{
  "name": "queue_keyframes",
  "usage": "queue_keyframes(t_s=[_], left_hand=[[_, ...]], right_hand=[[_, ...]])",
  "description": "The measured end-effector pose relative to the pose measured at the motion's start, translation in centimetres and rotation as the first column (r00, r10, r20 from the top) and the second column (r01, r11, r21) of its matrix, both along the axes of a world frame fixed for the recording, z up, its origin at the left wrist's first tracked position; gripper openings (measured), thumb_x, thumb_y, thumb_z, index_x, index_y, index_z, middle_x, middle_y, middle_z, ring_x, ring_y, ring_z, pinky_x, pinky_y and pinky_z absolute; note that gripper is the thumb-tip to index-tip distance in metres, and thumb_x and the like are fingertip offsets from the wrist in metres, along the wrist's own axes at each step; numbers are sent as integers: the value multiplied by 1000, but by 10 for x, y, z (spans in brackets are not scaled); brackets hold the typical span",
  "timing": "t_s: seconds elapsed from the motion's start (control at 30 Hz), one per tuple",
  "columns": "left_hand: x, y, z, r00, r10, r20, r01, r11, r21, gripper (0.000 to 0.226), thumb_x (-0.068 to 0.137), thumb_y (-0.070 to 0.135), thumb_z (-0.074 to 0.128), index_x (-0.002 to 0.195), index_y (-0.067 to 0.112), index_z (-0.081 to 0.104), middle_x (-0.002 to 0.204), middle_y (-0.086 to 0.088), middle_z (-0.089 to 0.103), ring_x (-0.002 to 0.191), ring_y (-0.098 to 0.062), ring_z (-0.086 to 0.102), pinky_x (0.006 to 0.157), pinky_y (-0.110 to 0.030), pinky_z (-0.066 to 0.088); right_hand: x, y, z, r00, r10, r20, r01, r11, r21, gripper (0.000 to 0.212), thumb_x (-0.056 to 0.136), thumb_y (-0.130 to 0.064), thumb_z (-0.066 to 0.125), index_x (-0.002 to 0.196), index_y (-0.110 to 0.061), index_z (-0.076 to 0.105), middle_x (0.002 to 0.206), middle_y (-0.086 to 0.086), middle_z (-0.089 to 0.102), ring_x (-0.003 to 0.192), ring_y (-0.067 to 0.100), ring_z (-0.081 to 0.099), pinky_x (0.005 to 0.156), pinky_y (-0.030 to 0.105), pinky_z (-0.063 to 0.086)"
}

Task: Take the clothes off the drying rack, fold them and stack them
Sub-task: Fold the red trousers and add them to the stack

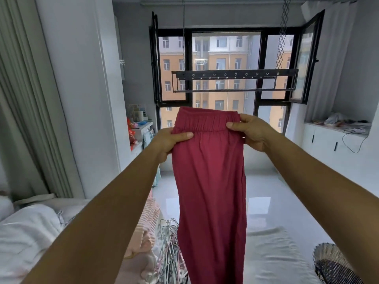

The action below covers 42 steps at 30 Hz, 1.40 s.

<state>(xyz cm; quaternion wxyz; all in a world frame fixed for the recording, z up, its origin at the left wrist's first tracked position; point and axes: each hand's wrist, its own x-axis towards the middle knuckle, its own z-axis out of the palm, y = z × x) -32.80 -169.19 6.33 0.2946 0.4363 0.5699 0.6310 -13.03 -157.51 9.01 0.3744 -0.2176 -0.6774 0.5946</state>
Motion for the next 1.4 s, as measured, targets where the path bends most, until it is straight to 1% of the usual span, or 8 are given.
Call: queue_keyframes(t_s=[0.2,0.4,0.57,0.77,0.93,1.03,1.27,1.4], left_hand=[[-4,1,57,995,25,-99,-7,983,181,36,80,5,68,115,4,58,98,-4,66,83,-15,65,67,-18,56],[-8,-8,-54,972,-165,-167,126,966,-226,40,75,2,73,114,9,63,106,-4,69,88,-11,67,78,-20,53],[-25,-11,-93,997,36,-65,-45,988,-150,41,64,17,83,101,8,69,98,-10,71,92,-25,67,79,-29,54],[-33,-29,-155,981,-176,-77,147,947,-285,90,26,52,90,101,8,71,100,-8,73,93,-21,68,82,-28,53],[-48,-26,-140,999,-1,-47,-5,991,-131,52,48,24,86,95,7,70,90,-7,73,86,-23,66,70,-21,54],[-46,-29,-135,981,-148,-125,116,966,-232,31,70,-1,76,98,9,70,92,-3,73,86,-16,68,71,-19,53],[-64,-45,-137,977,162,-140,-176,980,-95,53,48,33,79,87,-1,66,80,-12,61,76,-21,58,71,-33,47],[-73,-58,-143,982,60,-179,-94,978,-184,48,51,31,84,88,3,70,86,-15,70,79,-21,62,76,-32,51]], right_hand=[[-1,6,59,983,21,-183,-2,995,103,24,79,-8,66,102,-10,63,78,-6,73,73,7,68,66,20,55],[-7,13,54,973,-36,-226,59,994,93,13,88,-4,59,94,-14,64,70,-9,71,64,4,67,63,19,54],[-8,23,27,986,-51,-159,58,997,43,19,88,-7,59,106,-12,63,95,1,66,76,9,65,73,23,56],[-7,28,31,977,-20,-213,26,999,28,17,89,-7,58,102,-17,64,80,-7,72,68,5,67,65,21,57],[1,35,50,954,-65,-292,78,996,31,16,90,-5,56,98,-17,63,69,-10,72,65,4,67,61,20,55],[9,36,69,935,-81,-345,105,993,51,15,92,-9,55,97,-20,63,73,-11,72,68,4,67,62,22,55],[25,37,80,913,-101,-395,149,984,95,16,93,-9,52,97,-21,61,71,-13,72,69,3,67,61,22,55],[32,40,77,918,-111,-380,166,979,115,16,93,-9,53,103,-18,62,75,-11,72,74,5,67,66,23,55]])
